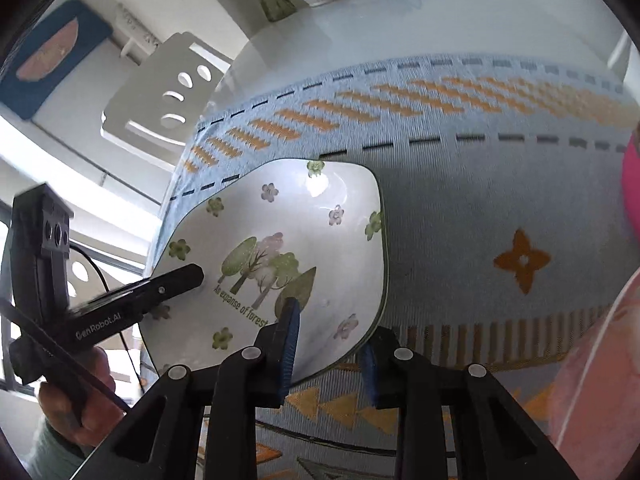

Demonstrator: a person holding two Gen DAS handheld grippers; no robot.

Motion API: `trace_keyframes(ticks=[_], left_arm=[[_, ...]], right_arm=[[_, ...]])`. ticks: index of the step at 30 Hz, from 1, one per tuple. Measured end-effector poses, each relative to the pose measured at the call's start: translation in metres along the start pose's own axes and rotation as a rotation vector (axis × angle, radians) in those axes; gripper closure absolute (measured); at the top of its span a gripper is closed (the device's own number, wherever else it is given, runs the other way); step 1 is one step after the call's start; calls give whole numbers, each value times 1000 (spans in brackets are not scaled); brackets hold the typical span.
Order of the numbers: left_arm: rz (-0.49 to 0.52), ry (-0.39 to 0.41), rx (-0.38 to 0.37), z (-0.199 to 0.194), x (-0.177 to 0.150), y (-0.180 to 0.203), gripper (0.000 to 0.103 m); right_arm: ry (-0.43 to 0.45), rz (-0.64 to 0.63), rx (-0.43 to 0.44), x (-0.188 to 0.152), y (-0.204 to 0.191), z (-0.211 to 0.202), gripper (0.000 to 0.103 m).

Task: Organize plates and bowls
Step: 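Carry the held forest plate over the plate stack with the left gripper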

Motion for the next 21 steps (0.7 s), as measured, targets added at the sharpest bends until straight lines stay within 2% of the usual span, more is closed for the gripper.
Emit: trace_keyframes(ticks=[4,10,14,21], left_arm=[[47,20,26,-8,-1,10,86],[44,67,20,-31,-1,15,86],[62,99,43,-50,-3,21,86],[85,148,69,-87,-19,30,86]], right_arm=[[17,-14,14,-4,2,-6,76],[46,-34,34,0,-5,-19,76],[86,-66,37,-1,-15,-35,76],[130,-97,72,-15,-30,-61,76]])
Point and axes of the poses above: each gripper's, at about its wrist camera, not at the fingertips, and z roughly the way its jaws point, y to its right, x to its top, the point moved 2 cm from there along z, roughly the way its jaws point, and after that the axes turned 6 degrees about z, right-handed, at the moved point
